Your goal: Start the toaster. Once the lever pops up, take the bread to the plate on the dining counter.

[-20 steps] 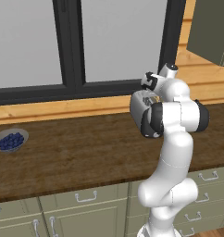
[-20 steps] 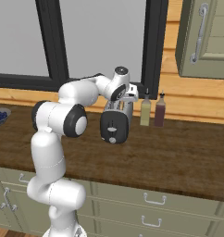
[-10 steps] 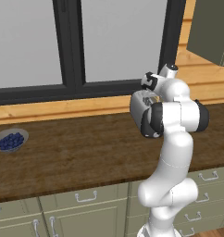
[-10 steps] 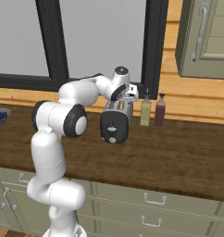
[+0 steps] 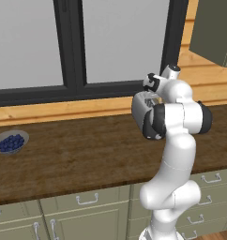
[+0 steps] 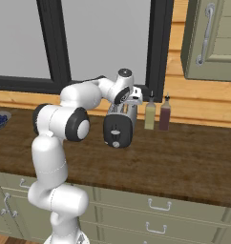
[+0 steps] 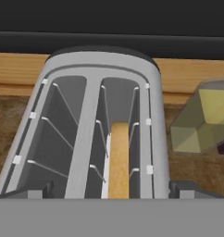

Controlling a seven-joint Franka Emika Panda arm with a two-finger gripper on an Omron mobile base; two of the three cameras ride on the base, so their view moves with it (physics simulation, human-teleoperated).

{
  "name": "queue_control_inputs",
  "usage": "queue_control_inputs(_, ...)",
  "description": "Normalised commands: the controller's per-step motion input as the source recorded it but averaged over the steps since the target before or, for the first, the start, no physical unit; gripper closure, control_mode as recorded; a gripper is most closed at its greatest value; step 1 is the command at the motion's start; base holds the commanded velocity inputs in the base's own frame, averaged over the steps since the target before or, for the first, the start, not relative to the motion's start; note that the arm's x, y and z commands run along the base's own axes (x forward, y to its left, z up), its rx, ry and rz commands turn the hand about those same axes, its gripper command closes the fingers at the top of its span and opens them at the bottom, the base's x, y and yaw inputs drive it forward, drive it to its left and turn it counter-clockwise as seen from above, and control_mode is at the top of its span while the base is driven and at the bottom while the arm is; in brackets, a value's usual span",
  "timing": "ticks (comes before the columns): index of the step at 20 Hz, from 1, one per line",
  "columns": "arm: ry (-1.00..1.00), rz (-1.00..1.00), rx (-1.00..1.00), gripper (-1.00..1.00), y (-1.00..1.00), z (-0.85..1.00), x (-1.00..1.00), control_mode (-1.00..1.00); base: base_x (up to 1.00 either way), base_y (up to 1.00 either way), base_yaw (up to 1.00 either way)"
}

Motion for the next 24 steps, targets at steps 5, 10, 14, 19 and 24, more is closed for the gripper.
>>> queue_control_inputs(5, 0.0, 0.0, 0.0, -1.0, 0.0, -0.13, -0.08, -1.0, 0.0, 0.0, 0.0)
queue_control_inputs(10, 0.0, 0.0, 0.0, -1.0, 0.0, -0.16, -0.05, -1.0, 0.0, 0.0, 0.0)
queue_control_inputs(14, 0.0, 0.0, 0.0, 1.0, 0.0, -0.12, 0.0, -1.0, 0.0, 0.0, 0.0)
queue_control_inputs(19, 0.0, 0.0, 0.0, 1.0, 0.0, -0.1, 0.0, -1.0, 0.0, 0.0, 0.0)
queue_control_inputs(24, 0.0, 0.0, 0.0, 1.0, 0.0, -0.09, 0.0, -1.0, 0.0, 0.0, 0.0)
